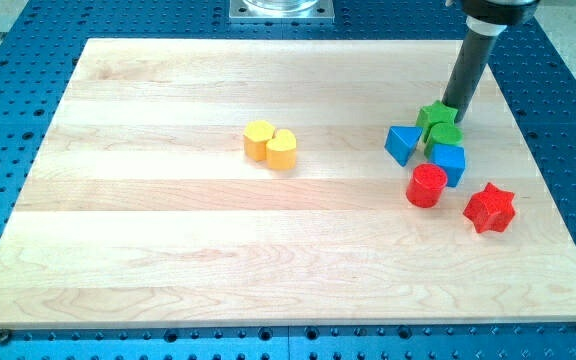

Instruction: Move your arm to the bottom right side of the board

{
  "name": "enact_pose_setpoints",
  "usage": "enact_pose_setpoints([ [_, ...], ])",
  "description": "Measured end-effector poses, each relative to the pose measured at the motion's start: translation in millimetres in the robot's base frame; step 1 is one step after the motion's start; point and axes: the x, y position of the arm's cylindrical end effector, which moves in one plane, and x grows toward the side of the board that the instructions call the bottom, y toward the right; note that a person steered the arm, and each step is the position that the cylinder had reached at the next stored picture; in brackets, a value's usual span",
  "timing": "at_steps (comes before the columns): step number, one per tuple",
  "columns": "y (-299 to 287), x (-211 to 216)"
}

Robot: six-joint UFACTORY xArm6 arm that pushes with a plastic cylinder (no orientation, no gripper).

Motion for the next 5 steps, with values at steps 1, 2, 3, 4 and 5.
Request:
enact_pose_setpoints([
  [1,-5.4,0.0],
  [2,-49.5,-17.3],
  [3,-113.7,-27.0],
  [4,-168.8,-27.1],
  [5,-186.3,1.2],
])
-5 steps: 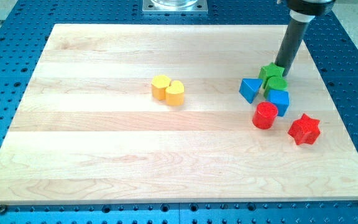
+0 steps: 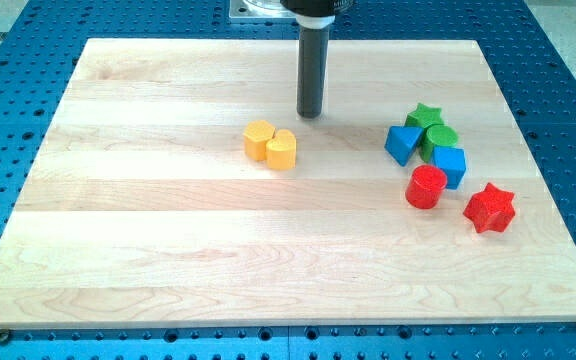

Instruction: Move your arm to the bottom right side of the board

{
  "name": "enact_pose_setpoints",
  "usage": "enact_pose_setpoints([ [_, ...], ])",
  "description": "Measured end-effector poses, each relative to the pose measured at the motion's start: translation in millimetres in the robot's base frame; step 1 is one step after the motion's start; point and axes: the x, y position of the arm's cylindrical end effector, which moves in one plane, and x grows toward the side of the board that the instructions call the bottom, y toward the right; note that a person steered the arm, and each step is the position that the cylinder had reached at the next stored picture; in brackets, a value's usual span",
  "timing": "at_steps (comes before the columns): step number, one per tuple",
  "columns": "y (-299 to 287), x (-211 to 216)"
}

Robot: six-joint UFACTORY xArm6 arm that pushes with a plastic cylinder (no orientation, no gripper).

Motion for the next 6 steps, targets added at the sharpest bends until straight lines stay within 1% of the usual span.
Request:
enact_pose_setpoints([
  [1,9.9,46.9],
  [2,10.6,109.4],
  [3,20.4,185.3],
  [5,184.5,259.2],
  [6,239.1,217.6],
])
